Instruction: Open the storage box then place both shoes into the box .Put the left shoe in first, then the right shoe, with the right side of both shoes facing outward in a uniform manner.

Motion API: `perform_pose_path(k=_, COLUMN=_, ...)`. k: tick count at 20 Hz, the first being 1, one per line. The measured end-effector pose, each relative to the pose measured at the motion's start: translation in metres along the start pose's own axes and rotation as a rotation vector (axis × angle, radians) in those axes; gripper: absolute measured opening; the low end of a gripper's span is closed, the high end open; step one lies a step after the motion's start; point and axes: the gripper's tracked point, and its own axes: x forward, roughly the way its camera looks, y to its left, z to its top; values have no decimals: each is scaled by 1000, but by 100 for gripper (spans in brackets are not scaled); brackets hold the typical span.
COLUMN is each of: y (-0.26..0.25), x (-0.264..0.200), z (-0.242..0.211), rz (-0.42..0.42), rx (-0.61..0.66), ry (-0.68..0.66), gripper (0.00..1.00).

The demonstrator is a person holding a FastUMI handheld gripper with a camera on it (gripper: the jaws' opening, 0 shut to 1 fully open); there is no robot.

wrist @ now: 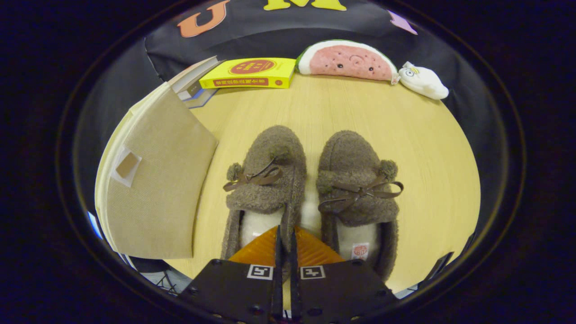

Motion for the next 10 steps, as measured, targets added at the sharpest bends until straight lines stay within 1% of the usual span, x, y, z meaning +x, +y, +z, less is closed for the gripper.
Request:
perform_pose_path(k=1, y=-1, x=-1, z=-1, rz=0, rx=4, ry=-1, gripper=7)
perform_pose_path(k=2, y=-1, x=-4, z=-1, rz=-2, rx=10, ry=-1, gripper=0)
perform_pose_path(k=5, y=-2, x=-17, z=5, rz=5, rx=37, ry=-37, gripper=0)
perform_pose_path(k=10, y=11, x=-63, z=17, rz=18, rx=49, ry=-103, gripper=0)
